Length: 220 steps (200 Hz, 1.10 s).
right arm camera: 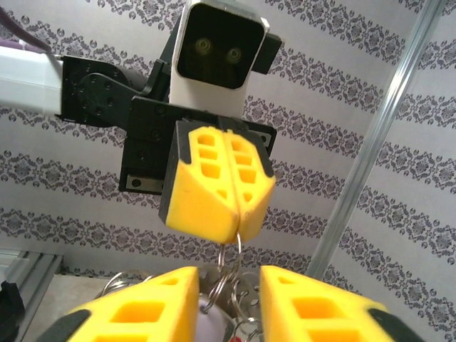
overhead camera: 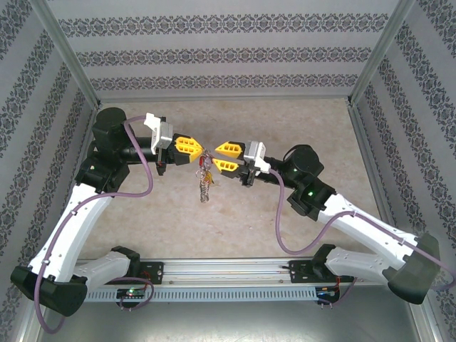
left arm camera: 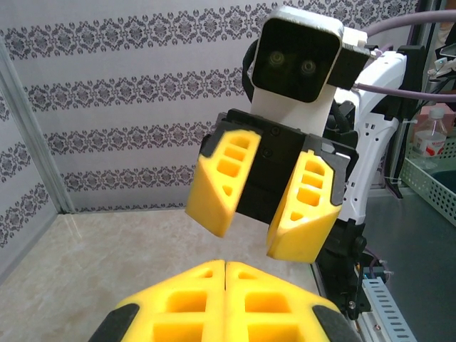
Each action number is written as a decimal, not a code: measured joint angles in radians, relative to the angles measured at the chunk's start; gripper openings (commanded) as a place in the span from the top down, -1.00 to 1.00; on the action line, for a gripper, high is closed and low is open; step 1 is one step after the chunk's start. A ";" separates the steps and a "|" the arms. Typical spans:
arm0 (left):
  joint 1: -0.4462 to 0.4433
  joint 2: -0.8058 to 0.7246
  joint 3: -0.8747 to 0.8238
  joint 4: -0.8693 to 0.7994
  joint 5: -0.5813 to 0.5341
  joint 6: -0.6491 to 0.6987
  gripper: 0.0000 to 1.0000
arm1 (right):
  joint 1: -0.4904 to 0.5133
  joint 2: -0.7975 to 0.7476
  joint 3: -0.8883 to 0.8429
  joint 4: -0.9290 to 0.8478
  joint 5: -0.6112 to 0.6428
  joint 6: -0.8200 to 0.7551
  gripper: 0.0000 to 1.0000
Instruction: Put the keys on the keyring
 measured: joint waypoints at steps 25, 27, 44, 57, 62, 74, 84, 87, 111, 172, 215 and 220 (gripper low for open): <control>0.000 -0.001 -0.003 0.007 0.000 -0.010 1.00 | 0.000 0.012 0.020 0.003 -0.008 0.018 0.25; 0.000 -0.001 -0.004 0.008 0.000 -0.010 1.00 | 0.000 0.013 0.021 0.004 -0.009 0.019 0.24; 0.000 -0.002 -0.008 0.012 0.000 -0.013 1.00 | -0.006 0.022 0.026 0.004 -0.016 0.026 0.22; 0.000 -0.002 -0.008 0.013 0.000 -0.014 1.00 | -0.009 0.032 0.029 0.003 -0.017 0.032 0.21; 0.000 -0.002 -0.008 0.014 0.000 -0.016 1.00 | -0.011 0.035 0.031 0.003 -0.018 0.036 0.21; 0.000 -0.003 -0.008 0.017 0.000 -0.016 1.00 | -0.013 0.044 0.034 0.002 -0.018 0.047 0.20; 0.000 -0.003 -0.009 0.019 0.000 -0.016 1.00 | -0.014 0.051 0.037 0.000 -0.019 0.053 0.20; 0.000 -0.003 -0.009 0.019 0.000 -0.016 1.00 | -0.015 0.054 0.039 0.000 -0.019 0.054 0.20; 0.000 -0.005 -0.011 0.019 0.000 -0.016 1.00 | -0.020 0.073 0.055 -0.002 -0.023 0.075 0.23; 0.000 -0.005 -0.013 0.020 0.000 -0.016 1.00 | -0.026 0.095 0.070 -0.003 -0.068 0.103 0.39; 0.000 -0.005 -0.013 0.020 0.000 -0.016 1.00 | -0.026 0.111 0.081 -0.015 -0.103 0.109 0.49; 0.000 -0.005 -0.013 0.020 0.000 -0.016 1.00 | -0.026 0.113 0.082 -0.016 -0.106 0.112 0.49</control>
